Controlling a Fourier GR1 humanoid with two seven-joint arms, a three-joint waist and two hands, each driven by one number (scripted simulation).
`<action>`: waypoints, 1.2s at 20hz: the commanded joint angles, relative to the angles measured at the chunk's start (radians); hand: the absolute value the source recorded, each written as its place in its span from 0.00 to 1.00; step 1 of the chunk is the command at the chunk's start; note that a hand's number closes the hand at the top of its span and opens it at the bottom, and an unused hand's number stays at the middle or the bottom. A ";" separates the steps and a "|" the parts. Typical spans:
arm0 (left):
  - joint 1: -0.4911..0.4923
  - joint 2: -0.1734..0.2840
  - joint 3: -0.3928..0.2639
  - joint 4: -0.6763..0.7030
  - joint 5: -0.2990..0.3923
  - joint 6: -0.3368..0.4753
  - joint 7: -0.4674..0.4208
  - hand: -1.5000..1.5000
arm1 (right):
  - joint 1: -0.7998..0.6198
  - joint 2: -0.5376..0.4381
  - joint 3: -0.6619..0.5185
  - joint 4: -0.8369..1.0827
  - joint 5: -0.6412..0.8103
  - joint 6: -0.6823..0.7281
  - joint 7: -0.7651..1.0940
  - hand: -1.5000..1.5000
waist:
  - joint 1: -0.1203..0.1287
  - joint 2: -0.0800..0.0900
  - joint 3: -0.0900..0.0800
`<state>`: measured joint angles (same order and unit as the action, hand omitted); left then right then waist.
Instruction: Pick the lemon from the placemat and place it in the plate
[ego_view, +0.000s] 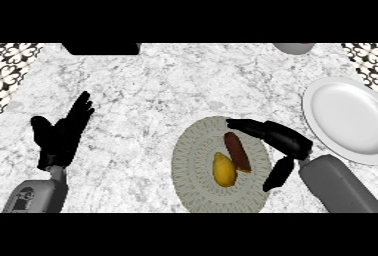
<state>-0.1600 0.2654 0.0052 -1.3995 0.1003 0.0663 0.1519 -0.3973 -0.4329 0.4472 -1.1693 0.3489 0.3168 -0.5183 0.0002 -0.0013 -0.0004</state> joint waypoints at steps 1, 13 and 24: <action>0.045 -0.007 0.002 -0.008 -0.014 -0.008 -0.032 0.50 | -0.004 -0.001 0.019 -0.067 0.097 -0.012 0.085 0.00 | 0.001 0.000 0.000; -0.019 -0.036 0.028 0.021 -0.040 -0.018 0.004 0.50 | -0.033 0.069 0.024 -0.020 0.310 0.090 0.164 0.00 | 0.004 0.002 0.000; -0.005 -0.055 0.066 0.062 -0.067 -0.057 -0.076 0.50 | -0.046 0.221 -0.011 0.060 0.485 0.069 0.201 0.00 | 0.002 0.002 0.000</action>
<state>-0.1631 0.2298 0.0621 -1.3965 0.0526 0.0187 0.1475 -0.4118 -0.2343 0.4691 -1.1616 0.7857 0.3755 -0.2861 0.0033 0.0002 0.0002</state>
